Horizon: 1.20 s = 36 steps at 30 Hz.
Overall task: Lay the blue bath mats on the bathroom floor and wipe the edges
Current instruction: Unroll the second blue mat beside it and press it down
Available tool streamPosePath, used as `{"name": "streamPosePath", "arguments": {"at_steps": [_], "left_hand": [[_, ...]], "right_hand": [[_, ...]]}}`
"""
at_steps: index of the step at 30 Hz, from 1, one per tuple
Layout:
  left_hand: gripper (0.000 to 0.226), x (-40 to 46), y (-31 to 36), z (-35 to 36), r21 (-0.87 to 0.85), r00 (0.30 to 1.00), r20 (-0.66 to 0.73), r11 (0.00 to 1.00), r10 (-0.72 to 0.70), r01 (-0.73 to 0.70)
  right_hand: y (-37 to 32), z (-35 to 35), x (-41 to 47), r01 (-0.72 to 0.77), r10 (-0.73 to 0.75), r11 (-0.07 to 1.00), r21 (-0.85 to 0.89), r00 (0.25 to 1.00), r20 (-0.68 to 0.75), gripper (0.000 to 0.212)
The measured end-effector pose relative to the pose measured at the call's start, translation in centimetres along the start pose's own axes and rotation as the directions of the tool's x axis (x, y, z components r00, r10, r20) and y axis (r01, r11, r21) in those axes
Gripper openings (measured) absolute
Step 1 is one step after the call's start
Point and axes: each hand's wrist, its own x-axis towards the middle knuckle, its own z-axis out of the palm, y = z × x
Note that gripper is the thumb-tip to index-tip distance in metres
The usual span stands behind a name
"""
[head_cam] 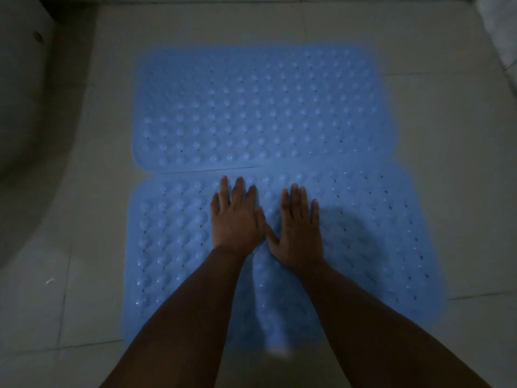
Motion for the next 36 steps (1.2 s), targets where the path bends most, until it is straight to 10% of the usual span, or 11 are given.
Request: {"name": "streamPosePath", "arguments": {"at_steps": [13, 19, 36], "left_hand": [[0.060, 0.3, -2.0, -0.3, -0.002, 0.999, -0.044, 1.000, -0.018, 0.017], [0.067, -0.9, -1.4, -1.7, -0.001, 0.999, 0.037, 1.000, -0.026, 0.026], [0.089, -2.7, 3.1, 4.2, 0.080, 0.988, 0.068, 0.986, 0.141, -0.146]], "right_hand": [[-0.2, -0.7, 0.6, -0.027, 0.014, 0.998, 0.064, 0.981, 0.192, 0.106], [1.3, -7.3, 6.0, -0.177, 0.023, 0.942, 0.285, 0.882, 0.471, 0.074], [3.8, -6.8, 11.1, 0.102, -0.030, 0.842, 0.530, 0.989, -0.143, 0.015]]}}
